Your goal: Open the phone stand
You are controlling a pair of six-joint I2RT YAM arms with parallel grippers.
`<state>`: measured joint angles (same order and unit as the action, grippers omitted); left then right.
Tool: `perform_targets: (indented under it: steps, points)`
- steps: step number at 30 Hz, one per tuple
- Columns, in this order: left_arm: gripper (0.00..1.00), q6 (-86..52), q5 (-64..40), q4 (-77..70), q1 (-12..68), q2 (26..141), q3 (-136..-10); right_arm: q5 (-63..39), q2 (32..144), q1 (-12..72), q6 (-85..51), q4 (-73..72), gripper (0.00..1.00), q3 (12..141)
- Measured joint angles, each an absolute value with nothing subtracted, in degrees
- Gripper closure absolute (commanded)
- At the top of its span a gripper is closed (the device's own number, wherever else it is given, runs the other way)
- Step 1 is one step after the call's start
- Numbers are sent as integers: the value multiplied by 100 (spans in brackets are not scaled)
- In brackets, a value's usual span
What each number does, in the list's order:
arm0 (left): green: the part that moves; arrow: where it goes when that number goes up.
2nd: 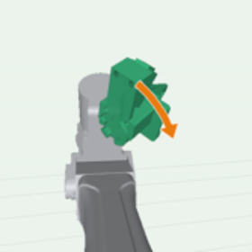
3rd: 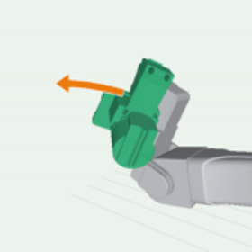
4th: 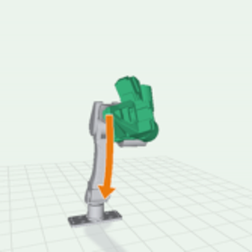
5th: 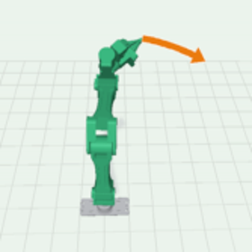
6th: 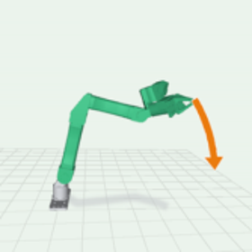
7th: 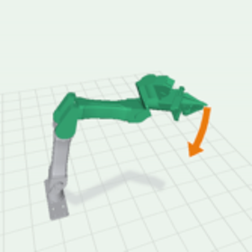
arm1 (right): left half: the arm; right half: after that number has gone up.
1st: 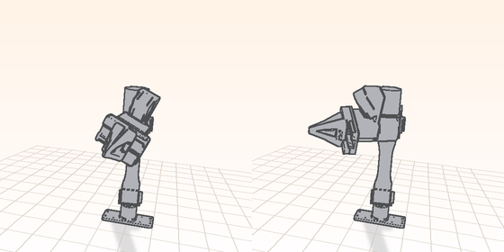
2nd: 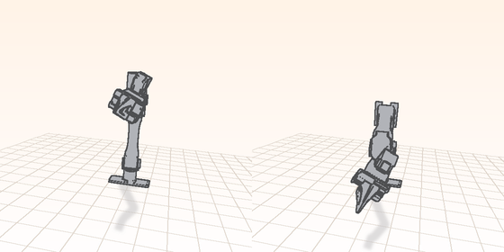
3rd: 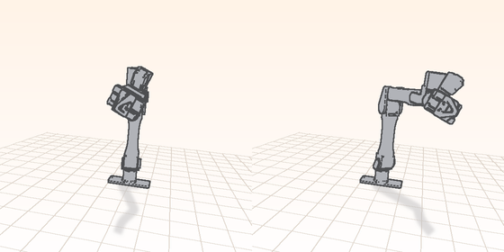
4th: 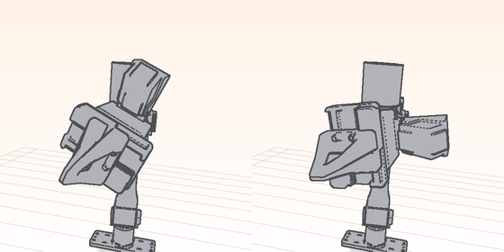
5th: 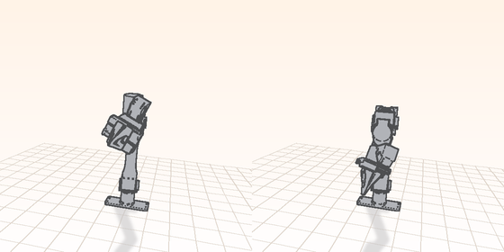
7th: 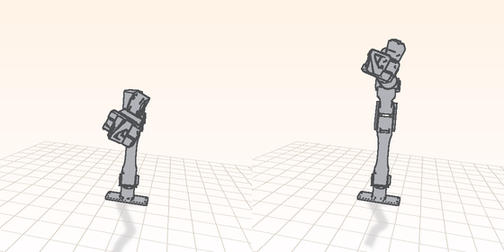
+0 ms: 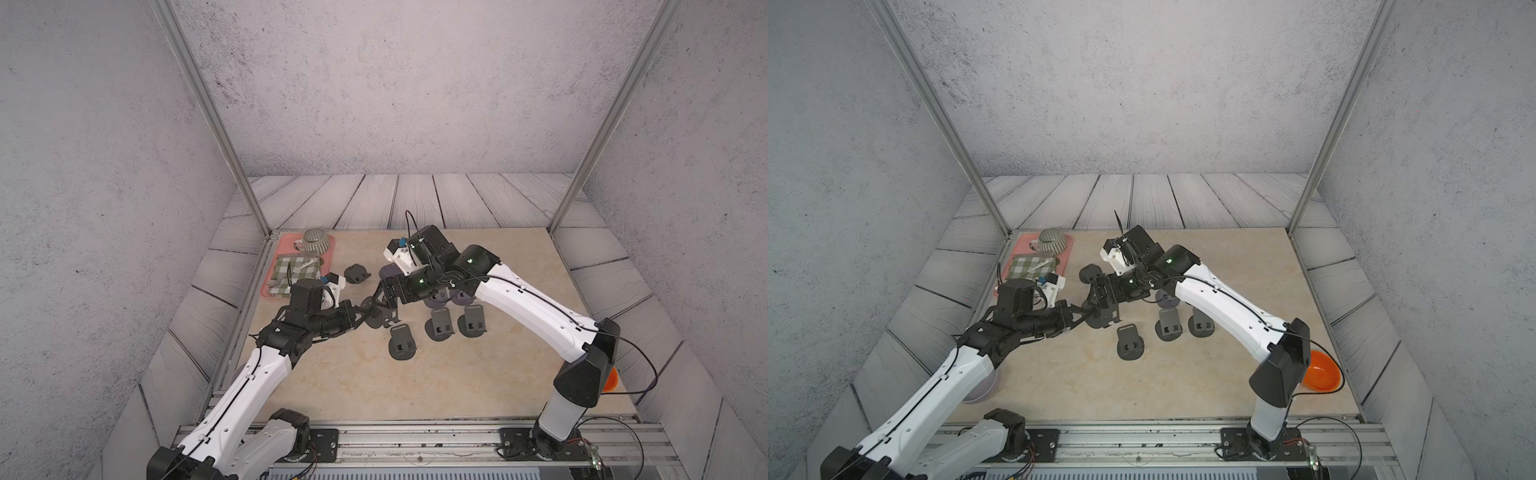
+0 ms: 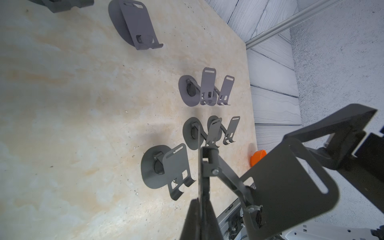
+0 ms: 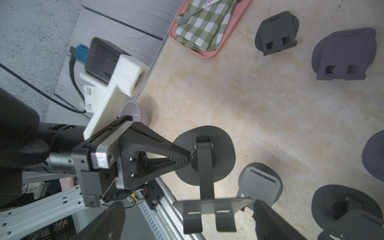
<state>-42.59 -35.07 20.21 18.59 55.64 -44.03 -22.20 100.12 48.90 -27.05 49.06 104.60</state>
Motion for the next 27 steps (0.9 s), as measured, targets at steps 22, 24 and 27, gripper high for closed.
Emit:
perform_targets:
  steps: [22,24,27]
  points:
    - [18,-4397,-3621,1712,1839,5463,-4370,-1957,10366,4871,-2628,5181,36,10849]
    - [2,-4318,-3511,1940,1839,5463,-4416,-1824,10453,4871,-2589,5317,36,11004]
    - [2,-4147,-3251,2403,1839,5463,-4521,-1592,10610,4849,-2523,5542,35,11273]
